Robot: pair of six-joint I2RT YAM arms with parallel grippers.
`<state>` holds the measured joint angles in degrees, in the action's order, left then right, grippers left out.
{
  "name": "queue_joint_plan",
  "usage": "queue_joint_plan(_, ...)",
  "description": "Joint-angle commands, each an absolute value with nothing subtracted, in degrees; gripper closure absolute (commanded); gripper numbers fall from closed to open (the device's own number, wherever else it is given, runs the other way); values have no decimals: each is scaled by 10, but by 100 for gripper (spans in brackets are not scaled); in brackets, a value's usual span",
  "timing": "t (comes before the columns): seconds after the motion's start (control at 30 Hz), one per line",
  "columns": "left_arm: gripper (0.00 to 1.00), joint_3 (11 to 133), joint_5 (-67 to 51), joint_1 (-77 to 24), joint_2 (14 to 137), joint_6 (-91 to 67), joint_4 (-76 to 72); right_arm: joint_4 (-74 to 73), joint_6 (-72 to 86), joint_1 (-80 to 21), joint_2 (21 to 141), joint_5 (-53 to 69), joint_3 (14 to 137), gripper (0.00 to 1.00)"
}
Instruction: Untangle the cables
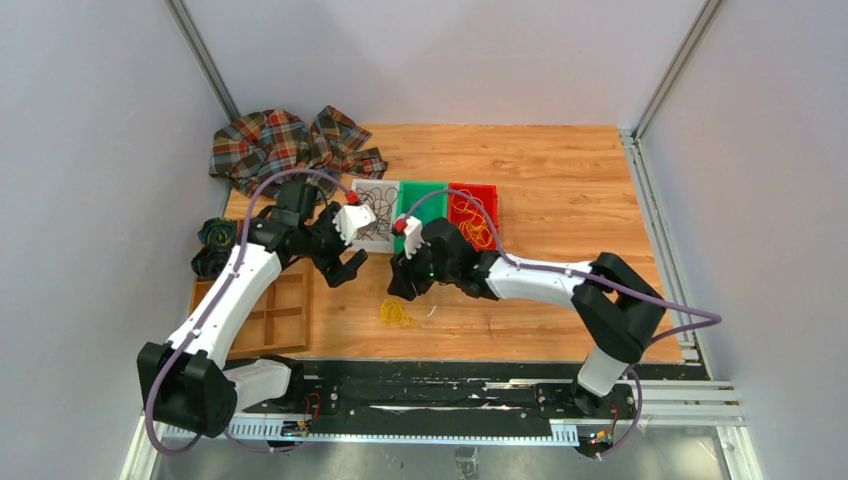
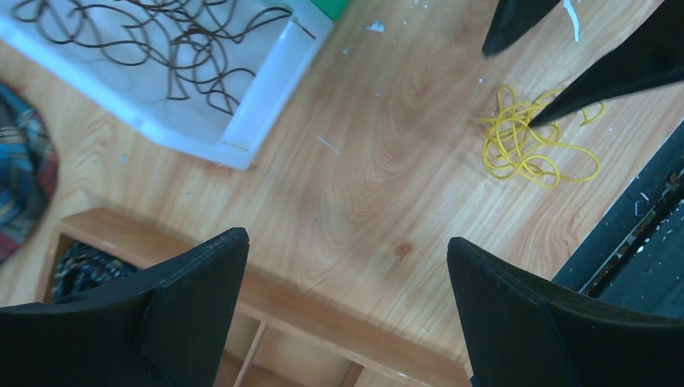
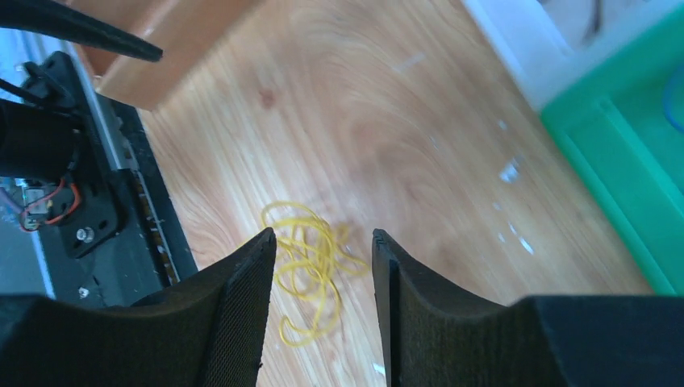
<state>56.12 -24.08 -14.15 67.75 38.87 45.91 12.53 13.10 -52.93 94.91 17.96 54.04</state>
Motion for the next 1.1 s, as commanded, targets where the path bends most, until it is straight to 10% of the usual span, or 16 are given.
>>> queue_joint_plan(0.0, 2, 595, -262, -120, 646, 395, 508, 132, 105, -544, 1008, 278, 589, 52)
queue_joint_plan(0.3, 2, 644, -286, -114, 603, 388, 554, 108, 98, -566, 1056, 263, 600, 58)
queue_joint_plan(0.73, 2, 635, -335, -114, 581, 393, 567, 122, 114, -560, 964, 261, 565, 99)
queue_joint_plan(1.0, 1, 613, -394, -114, 597, 376, 566, 138, 132, -557, 935, 268, 554, 99)
queue_joint_plan(1.07, 2, 612, -389, -114, 602, 375, 566, 125, 126, -557, 940, 248, 552, 87)
